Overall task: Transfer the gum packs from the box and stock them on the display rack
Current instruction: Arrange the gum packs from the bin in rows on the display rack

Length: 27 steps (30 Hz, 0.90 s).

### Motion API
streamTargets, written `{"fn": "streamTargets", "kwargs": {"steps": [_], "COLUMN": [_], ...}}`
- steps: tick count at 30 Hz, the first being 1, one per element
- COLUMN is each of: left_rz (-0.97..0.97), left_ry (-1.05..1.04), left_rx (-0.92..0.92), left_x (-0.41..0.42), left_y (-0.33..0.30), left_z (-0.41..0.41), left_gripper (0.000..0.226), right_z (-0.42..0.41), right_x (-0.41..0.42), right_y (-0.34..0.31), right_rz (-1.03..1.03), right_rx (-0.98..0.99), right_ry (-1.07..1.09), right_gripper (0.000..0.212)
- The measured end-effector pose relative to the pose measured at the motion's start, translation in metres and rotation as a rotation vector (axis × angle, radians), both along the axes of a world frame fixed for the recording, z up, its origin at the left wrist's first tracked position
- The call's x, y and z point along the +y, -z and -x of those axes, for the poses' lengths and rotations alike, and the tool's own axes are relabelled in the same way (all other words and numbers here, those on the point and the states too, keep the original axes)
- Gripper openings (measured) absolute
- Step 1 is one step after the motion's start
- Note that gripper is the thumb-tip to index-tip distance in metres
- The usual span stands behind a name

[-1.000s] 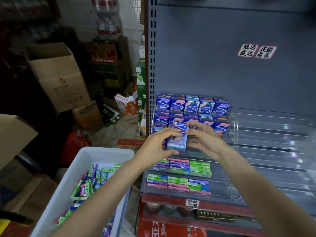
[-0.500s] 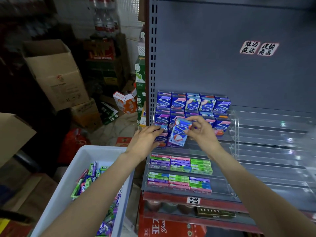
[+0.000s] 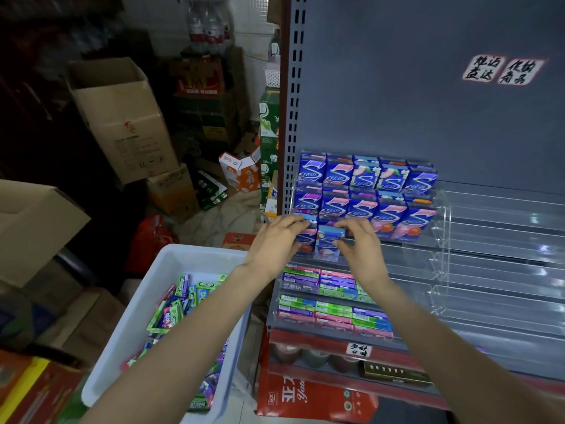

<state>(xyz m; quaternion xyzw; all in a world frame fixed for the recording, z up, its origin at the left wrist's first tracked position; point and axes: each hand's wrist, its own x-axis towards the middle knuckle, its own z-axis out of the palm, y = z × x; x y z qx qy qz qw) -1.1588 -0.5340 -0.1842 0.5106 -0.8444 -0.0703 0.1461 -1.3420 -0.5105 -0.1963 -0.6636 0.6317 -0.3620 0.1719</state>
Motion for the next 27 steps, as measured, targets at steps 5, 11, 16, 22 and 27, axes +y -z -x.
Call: {"fn": "streamTargets", "kwargs": {"steps": [5, 11, 16, 22, 27], "left_rz": [0.069, 0.091, -0.062, -0.307, -0.452], "left_ry": [-0.059, -0.162, -0.300, -0.486, -0.530], "left_rx": [0.088, 0.265, 0.401, 0.449, 0.395], "left_x": [0.010, 0.044, 0.082, 0.115, 0.130], "left_y": [0.006, 0.004, 0.021, 0.064, 0.108], "left_z": [0.004, -0.009, -0.059, -0.156, -0.237], "left_gripper": [0.047, 0.031, 0.022, 0.009, 0.022], "right_z": [-0.007, -0.015, -0.056, -0.134, -0.205], "right_x": [0.000, 0.019, 0.032, 0.052, 0.068], "right_y": [0.004, -0.006, -0.004, 0.037, 0.085], "right_rz": [0.013, 0.162, -0.040, -0.309, -0.506], "right_rx": [0.109, 0.227, 0.067, 0.099, -0.011], "right_ry": [0.040, -0.042, -0.358, -0.536, -0.417], "right_gripper": [0.038, 0.034, 0.022, 0.023, 0.024]}}
